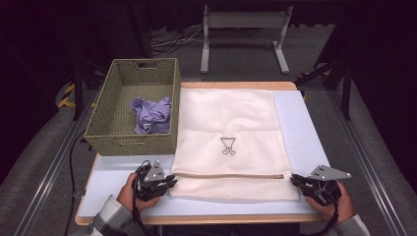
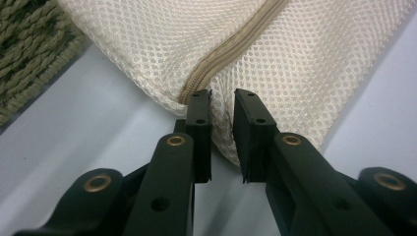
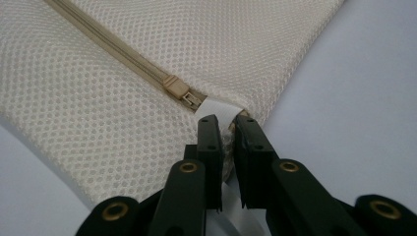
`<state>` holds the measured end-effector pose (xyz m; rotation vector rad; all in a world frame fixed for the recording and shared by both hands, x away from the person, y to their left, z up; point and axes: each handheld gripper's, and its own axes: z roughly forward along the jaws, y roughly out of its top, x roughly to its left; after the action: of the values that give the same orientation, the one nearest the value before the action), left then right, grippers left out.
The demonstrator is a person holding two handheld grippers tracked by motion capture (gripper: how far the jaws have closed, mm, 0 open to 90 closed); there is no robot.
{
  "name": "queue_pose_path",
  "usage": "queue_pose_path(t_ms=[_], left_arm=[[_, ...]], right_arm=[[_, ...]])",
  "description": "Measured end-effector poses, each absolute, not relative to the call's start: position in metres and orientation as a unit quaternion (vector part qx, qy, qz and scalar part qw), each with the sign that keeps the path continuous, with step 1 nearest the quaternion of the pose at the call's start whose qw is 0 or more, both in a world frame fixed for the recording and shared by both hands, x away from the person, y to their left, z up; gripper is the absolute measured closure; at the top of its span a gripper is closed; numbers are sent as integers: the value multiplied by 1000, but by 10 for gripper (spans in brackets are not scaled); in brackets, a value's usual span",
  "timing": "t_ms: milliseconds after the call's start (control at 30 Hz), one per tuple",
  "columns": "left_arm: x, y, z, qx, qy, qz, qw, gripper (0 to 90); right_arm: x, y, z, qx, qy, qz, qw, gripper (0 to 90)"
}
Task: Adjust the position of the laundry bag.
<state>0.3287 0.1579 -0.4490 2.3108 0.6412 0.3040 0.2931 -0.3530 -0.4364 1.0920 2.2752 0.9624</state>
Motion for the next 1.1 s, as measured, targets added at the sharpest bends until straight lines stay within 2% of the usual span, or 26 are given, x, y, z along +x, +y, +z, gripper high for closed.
queue_pose_path(t_ms=[67,167,333,500,533,567,700,1100], left_arm=[[329,158,-449,893,248,117,356,752],[328,159,-448,888,246,127,368,678],[329,161,-447,884,256,137,366,523],[329,164,-446,876,267,157,369,402],[329,164,-446,876,267,157,369,367],[329,164,-446,873,273,168,367,324],[330,165,-447,870,277,168,372,234],[335,161,-455,872,292,125,372,225]], right_arm=[[293,-353,-436,395,822,348,219,792],[293,-354,-436,396,819,353,220,751],[294,-356,-436,404,812,358,221,678],[296,-355,-436,411,806,366,218,557],[296,-355,-436,411,806,366,218,557],[298,-355,-437,415,805,365,216,515],[300,-354,-439,422,799,375,208,473],[307,-351,-442,424,800,372,202,515]])
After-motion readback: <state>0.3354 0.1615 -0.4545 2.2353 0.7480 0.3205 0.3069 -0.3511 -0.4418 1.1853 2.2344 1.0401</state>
